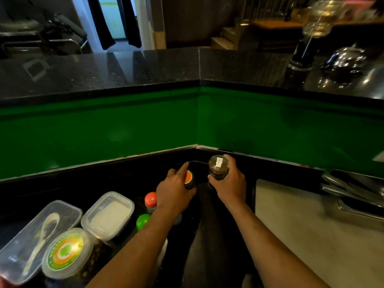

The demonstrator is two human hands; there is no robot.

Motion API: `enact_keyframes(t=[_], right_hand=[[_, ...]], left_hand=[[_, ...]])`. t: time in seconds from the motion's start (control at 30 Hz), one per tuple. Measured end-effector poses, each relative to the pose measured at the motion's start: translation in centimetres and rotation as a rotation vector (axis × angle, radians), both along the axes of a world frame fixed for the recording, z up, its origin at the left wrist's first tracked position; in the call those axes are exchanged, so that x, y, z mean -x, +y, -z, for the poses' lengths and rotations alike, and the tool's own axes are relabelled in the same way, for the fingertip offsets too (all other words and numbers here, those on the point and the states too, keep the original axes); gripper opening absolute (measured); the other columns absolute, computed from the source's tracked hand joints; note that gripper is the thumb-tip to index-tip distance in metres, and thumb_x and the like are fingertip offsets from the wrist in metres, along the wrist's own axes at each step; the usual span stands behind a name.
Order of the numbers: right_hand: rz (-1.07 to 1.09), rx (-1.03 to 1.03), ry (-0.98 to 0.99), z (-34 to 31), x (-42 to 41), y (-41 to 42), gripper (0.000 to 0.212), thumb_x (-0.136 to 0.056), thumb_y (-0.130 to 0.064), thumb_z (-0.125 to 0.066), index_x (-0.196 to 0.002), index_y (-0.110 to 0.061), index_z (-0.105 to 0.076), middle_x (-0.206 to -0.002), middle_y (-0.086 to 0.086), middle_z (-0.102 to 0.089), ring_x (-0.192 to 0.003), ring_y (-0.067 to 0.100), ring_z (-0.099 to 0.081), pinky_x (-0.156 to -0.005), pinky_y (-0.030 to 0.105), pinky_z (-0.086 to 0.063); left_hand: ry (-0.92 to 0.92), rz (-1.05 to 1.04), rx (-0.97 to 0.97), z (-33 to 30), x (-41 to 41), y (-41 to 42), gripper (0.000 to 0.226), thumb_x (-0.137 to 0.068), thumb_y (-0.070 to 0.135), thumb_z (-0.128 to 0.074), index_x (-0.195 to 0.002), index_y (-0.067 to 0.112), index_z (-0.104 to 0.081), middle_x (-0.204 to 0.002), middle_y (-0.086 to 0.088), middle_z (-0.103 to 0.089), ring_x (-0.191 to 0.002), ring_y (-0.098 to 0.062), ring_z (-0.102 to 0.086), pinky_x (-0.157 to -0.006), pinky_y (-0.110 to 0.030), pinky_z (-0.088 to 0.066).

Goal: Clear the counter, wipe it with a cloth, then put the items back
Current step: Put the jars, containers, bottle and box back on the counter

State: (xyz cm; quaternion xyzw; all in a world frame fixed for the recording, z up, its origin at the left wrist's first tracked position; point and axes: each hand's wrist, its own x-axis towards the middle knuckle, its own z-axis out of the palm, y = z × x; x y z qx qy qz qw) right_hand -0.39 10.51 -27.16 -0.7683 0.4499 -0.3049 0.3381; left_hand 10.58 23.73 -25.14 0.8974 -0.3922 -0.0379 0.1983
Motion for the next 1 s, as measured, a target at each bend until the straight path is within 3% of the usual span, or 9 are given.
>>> enact_keyframes(t=[0.13, 0.23, 0.4, 0.57, 0.73, 0.87, 1.0], right_hand=[[-0.009, 0.158, -0.039, -5.3, 3.1, 1.4, 0.079, -0.067, -0.039, -0.085, -0.133, -0.036, -0.041, -0.111, -0.006, -0.068, -0.092, 0.016, -0.067, -0.066, 0.018, -0.047], [-0.017, 0.300, -0.081, -10.3, 5.0, 2.2, 0.076, -0.066, -0.045, -0.083, -0.127, -0.039, -0.038, -0.098, -0.011, -0.065, -0.076, 0.014, -0.067, -0.059, 0.028, -0.056], [-0.042, 0.507, -0.211, -18.6, 6.7, 1.5, 0.072, -0.067, -0.044, -0.083, -0.126, -0.036, -0.043, -0.094, -0.010, -0.067, -0.066, 0.009, -0.066, -0.052, 0.030, -0.057], [-0.012, 0.621, -0.374, -26.2, 6.7, -1.6, 0.074, -0.070, -0.040, -0.084, -0.133, -0.034, -0.046, -0.095, -0.023, -0.062, -0.077, 0.005, -0.067, -0.063, 0.025, -0.058], [0.034, 0.651, -0.358, -30.8, 4.3, -7.3, 0.081, -0.077, -0.049, -0.076, -0.145, -0.038, -0.034, -0.116, -0.006, -0.068, -0.094, 0.013, -0.067, -0.077, 0.031, -0.057], [0.027, 0.558, -0.294, -31.7, 1.1, -12.2, 0.090, -0.081, -0.046, -0.075, -0.152, -0.040, -0.020, -0.144, -0.002, -0.051, -0.126, 0.023, -0.053, -0.095, 0.038, -0.051], [0.059, 0.503, -0.173, -31.2, -1.7, -16.1, 0.092, -0.084, -0.045, -0.073, -0.155, -0.037, -0.015, -0.147, 0.007, -0.048, -0.130, 0.030, -0.048, -0.095, 0.041, -0.049]], left_hand=[[0.003, 0.005, 0.210, -4.5, 1.2, 0.7, 0.078, -0.075, 0.050, -0.076, -0.137, 0.034, -0.033, -0.119, 0.000, -0.062, -0.097, -0.024, -0.065, -0.073, -0.039, -0.055], [-0.032, 0.033, 0.330, -9.1, 2.0, 1.0, 0.065, -0.070, 0.050, -0.081, -0.108, 0.034, -0.031, -0.098, 0.010, -0.062, -0.077, -0.018, -0.061, -0.059, -0.032, -0.049], [-0.119, 0.111, 0.530, -17.9, 3.2, 0.2, 0.060, -0.068, 0.053, -0.083, -0.103, 0.039, -0.037, -0.092, 0.018, -0.056, -0.074, -0.008, -0.057, -0.058, -0.027, -0.049], [-0.152, 0.137, 0.696, -25.7, 3.1, -2.7, 0.056, -0.067, 0.055, -0.083, -0.107, 0.040, -0.046, -0.100, 0.012, -0.065, -0.087, -0.014, -0.064, -0.072, -0.040, -0.058], [-0.266, 0.165, 0.719, -30.0, 1.1, -8.7, 0.052, -0.071, 0.058, -0.080, -0.109, 0.039, -0.050, -0.107, 0.010, -0.068, -0.094, -0.015, -0.065, -0.076, -0.041, -0.057], [-0.196, 0.189, 0.691, -30.8, -1.7, -14.3, 0.051, -0.074, 0.051, -0.081, -0.116, 0.038, -0.054, -0.111, 0.008, -0.066, -0.101, -0.015, -0.063, -0.082, -0.043, -0.057], [-0.146, 0.164, 0.645, -30.7, -3.9, -18.9, 0.051, -0.076, 0.044, -0.082, -0.121, 0.034, -0.059, -0.116, 0.009, -0.066, -0.107, -0.014, -0.063, -0.090, -0.040, -0.056]])
